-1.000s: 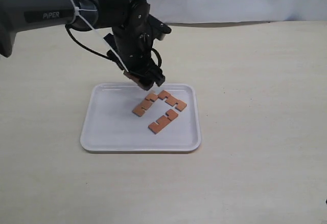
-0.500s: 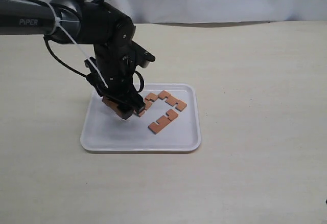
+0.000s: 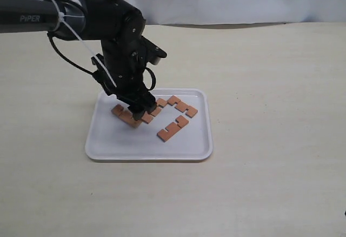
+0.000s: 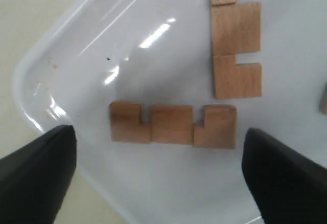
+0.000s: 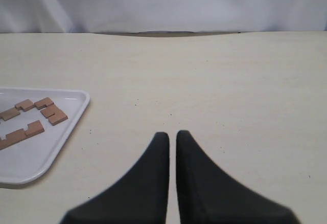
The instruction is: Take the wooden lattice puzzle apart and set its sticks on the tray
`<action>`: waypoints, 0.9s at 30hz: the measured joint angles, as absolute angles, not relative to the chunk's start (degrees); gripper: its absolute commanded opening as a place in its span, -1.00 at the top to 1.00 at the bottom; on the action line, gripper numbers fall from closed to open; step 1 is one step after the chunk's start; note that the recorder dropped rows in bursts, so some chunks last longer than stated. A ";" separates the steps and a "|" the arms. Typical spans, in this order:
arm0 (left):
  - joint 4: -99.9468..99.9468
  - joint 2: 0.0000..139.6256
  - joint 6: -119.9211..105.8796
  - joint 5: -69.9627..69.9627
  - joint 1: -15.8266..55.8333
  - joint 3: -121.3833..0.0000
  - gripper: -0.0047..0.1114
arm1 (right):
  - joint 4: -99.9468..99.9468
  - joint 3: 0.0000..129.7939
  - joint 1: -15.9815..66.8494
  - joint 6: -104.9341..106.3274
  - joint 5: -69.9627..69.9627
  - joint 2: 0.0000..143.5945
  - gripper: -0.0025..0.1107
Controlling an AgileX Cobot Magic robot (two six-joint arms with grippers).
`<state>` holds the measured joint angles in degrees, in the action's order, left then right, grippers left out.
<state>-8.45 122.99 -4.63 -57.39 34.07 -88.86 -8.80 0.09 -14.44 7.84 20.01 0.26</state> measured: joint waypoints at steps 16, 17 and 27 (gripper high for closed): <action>-11.82 114.44 0.43 -64.94 29.49 -92.86 0.92 | -8.80 0.09 -14.44 7.84 20.01 0.26 0.87; -11.23 113.16 0.63 -64.94 27.99 -91.94 0.92 | -8.80 0.09 -14.44 7.84 20.01 0.26 0.87; -4.95 79.88 1.23 -44.51 11.73 -60.73 0.92 | -8.80 0.09 -14.44 7.84 20.01 0.26 0.87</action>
<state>-4.95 79.88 1.23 -44.51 11.73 -60.73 -8.80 0.09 -14.44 7.84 20.01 0.26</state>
